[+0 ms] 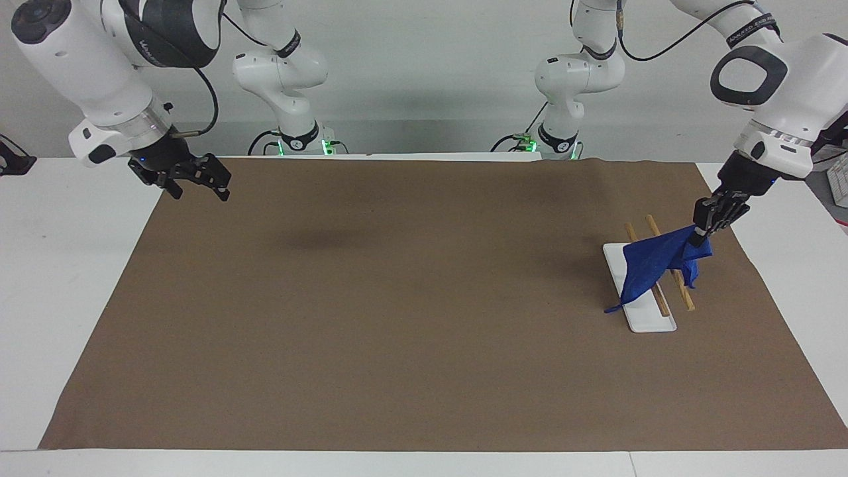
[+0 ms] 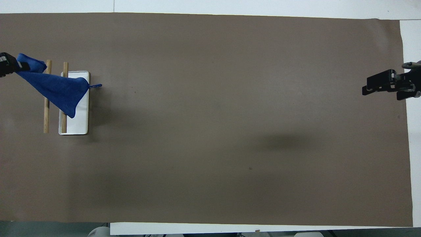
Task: Right arm passes towel to left arm to hang
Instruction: 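Drape the towel over the wooden rack with the left gripper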
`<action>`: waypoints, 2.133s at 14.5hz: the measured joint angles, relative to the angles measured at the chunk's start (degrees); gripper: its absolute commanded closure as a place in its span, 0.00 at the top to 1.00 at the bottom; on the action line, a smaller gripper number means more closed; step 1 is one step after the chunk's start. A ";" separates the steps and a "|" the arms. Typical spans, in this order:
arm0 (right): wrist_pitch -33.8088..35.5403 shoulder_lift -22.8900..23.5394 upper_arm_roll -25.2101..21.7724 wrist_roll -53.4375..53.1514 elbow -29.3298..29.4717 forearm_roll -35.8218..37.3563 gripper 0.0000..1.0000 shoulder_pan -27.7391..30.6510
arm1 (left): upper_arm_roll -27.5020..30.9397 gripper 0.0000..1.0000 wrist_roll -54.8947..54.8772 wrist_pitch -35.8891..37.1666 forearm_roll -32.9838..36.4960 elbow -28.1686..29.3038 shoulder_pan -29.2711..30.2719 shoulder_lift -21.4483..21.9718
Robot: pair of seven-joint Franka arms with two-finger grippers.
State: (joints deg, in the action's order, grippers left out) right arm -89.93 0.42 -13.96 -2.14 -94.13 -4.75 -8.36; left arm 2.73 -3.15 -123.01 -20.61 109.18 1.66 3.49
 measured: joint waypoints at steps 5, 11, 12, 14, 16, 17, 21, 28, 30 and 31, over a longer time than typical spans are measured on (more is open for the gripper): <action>0.00 0.00 -0.01 0.00 0.00 0.00 1.00 -0.05 | -0.03 0.05 -16.20 -0.03 0.07 -3.68 0.18 -2.07; 0.00 0.00 -0.01 0.00 0.00 0.00 1.00 -0.08 | -0.02 0.05 -36.82 -0.77 1.15 -5.83 0.26 -3.70; 0.00 0.00 -0.01 0.00 0.00 0.00 1.00 -0.08 | -0.02 0.04 -40.17 -0.81 1.76 -5.83 0.27 -3.73; 0.00 0.00 -0.01 0.00 0.00 0.00 1.00 -0.08 | -0.02 0.04 -46.26 -0.81 2.38 -5.83 0.28 -3.76; 0.01 0.00 -0.02 0.00 0.00 0.02 1.00 -0.08 | 0.01 0.04 -50.15 -0.82 3.75 -5.82 0.32 -3.80; 0.03 0.00 -0.02 0.01 0.00 0.06 1.00 -0.08 | 0.05 0.04 -50.99 -0.81 4.50 -5.76 0.35 -3.83; 0.05 0.00 0.16 1.75 0.00 3.63 1.00 -0.35 | 0.18 0.02 -55.07 -0.80 5.56 -4.24 1.32 -3.84; 0.05 0.03 0.21 1.95 -0.17 4.26 1.00 -0.47 | 0.30 0.01 -62.16 -0.84 6.99 2.12 4.78 -1.10; 0.05 0.03 0.21 1.95 -0.17 4.26 1.00 -0.47 | 0.35 0.01 -63.81 -0.80 7.87 4.46 5.95 0.28; 0.05 0.03 0.21 1.95 -0.17 4.26 1.00 -0.47 | 0.35 0.02 -64.71 -0.77 8.24 5.18 6.26 0.78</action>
State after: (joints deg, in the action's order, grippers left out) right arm -89.88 0.46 -13.75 -0.18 -94.31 -0.49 -8.83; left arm 3.08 -67.86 -123.78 -12.37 114.36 7.92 4.26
